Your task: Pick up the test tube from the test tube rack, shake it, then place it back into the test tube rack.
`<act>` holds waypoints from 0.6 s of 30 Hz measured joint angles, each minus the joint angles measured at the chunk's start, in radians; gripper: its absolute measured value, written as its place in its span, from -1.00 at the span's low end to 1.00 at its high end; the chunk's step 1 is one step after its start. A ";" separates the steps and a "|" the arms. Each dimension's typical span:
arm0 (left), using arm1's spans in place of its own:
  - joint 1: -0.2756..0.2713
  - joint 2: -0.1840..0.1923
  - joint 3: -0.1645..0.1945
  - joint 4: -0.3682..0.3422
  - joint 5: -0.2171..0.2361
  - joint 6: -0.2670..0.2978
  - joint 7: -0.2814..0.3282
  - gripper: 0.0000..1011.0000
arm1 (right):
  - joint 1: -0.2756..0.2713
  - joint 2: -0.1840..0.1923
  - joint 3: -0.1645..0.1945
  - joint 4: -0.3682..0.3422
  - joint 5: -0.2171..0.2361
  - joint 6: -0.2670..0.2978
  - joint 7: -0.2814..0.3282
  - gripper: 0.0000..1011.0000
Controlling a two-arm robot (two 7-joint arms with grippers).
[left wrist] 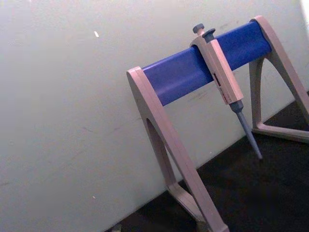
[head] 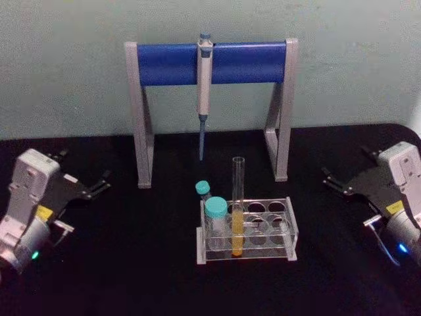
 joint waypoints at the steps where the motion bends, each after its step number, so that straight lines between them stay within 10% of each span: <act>1: 0.000 0.000 0.000 0.000 0.000 0.000 0.000 0.98 | 0.000 0.000 0.000 0.000 0.000 0.000 0.000 0.98; 18: 0.000 0.000 0.000 0.000 0.000 0.000 0.000 0.98 | 0.000 0.000 0.000 0.000 0.000 0.000 0.000 0.98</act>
